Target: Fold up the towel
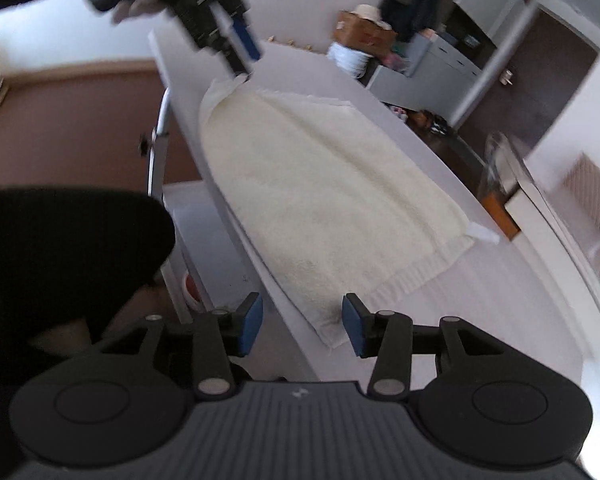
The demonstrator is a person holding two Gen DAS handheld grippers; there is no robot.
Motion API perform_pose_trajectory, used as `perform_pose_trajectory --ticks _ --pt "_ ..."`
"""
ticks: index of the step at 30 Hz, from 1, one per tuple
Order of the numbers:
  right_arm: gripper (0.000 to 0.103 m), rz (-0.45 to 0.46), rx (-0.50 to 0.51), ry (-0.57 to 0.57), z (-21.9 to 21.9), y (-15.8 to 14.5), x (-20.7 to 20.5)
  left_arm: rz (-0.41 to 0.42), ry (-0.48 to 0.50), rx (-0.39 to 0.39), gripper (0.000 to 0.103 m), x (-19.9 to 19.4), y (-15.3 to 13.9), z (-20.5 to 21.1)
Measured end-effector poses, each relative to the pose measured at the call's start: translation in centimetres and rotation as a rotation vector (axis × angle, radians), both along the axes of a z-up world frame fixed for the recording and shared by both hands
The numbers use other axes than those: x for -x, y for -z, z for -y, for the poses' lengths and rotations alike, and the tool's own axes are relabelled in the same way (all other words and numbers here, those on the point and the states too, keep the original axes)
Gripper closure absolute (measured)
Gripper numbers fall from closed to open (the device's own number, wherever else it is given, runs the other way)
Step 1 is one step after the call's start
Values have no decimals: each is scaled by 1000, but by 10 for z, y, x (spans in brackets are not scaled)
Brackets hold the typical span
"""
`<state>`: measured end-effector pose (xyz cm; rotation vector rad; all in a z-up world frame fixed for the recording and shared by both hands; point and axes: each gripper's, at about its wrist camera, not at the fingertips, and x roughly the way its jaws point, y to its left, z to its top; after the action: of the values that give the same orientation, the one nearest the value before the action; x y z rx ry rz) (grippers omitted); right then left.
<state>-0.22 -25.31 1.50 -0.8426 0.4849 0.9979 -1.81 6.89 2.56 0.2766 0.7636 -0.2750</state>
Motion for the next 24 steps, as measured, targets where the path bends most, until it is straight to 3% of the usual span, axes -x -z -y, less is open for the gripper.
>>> perform_pose_trajectory --ticks 6,16,24 --pt "63 52 35 -25 4 6 9 -2 18 -4 52 -1 10 15" --pt "96 82 63 -51 7 -5 21 12 -25 -3 52 5 8 0" --pt "96 137 82 -71 5 -14 30 29 -62 7 52 5 3 -14"
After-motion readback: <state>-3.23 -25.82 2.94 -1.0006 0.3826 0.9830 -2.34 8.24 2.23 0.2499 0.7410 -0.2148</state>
